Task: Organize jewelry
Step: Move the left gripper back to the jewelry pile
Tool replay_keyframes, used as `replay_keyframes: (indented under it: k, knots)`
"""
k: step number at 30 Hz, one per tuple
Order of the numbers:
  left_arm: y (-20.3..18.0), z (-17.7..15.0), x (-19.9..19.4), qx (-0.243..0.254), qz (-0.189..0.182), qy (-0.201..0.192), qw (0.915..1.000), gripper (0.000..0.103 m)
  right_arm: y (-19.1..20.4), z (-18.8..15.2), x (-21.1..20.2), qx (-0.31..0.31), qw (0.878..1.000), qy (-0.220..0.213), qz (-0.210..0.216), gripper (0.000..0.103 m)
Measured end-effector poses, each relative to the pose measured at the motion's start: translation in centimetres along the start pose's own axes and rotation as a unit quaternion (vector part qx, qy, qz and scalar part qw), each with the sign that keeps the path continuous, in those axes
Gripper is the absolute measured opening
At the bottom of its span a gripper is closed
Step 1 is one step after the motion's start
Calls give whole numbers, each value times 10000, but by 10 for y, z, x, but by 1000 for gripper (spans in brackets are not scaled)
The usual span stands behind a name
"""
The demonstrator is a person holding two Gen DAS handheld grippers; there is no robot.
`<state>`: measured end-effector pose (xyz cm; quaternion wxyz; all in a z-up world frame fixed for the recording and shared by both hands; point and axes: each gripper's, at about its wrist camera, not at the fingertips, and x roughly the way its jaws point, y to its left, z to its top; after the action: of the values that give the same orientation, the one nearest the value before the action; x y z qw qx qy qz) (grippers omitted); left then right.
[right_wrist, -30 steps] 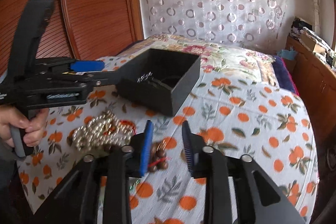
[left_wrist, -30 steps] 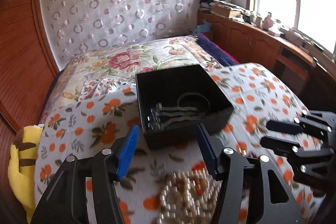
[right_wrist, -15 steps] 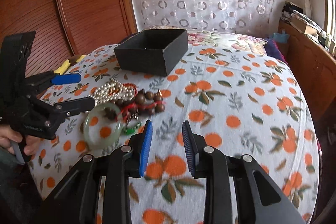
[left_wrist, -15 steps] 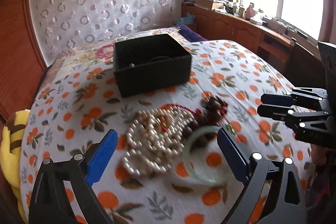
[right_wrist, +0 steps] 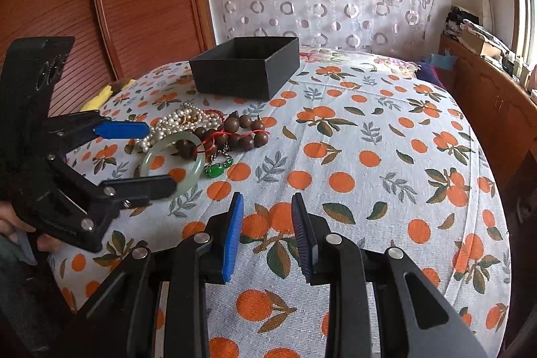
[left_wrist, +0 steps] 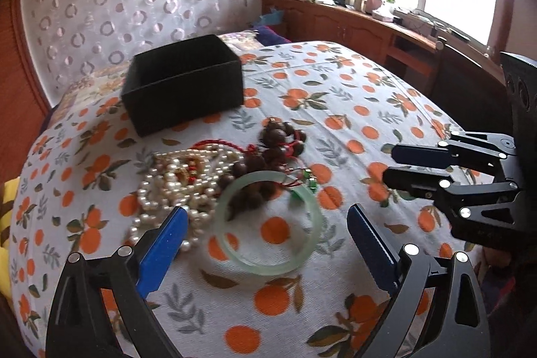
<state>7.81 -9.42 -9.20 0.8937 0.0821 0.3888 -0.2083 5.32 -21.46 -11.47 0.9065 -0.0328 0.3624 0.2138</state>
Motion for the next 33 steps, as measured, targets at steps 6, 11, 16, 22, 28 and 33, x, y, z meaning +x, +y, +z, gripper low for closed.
replay_keyframes:
  k: [6, 11, 16, 22, 28, 33]
  knots:
    - [-1, 0, 13, 2, 18, 189, 9998, 77, -3, 0, -2, 94, 9999, -54, 69, 32]
    - [-4, 0, 18, 131, 166, 239, 9995, 76, -3, 0, -1, 64, 9999, -45, 63, 32]
    - [-2, -4, 12, 172, 213, 207, 9994, 69, -4, -2, -1, 69, 9999, -31, 82, 32]
    - [11, -10, -12, -103, 200, -58, 9997, 69, -1, 0, 1, 14, 10000, 58, 25, 32]
    - [23, -11, -31, -285, 274, -271, 9989, 69, 6, 12, 10, -143, 9997, 163, -68, 32]
    - [30, -12, -42, -374, 317, -413, 9979, 69, 16, 29, 17, -355, 9992, 176, -13, 32]
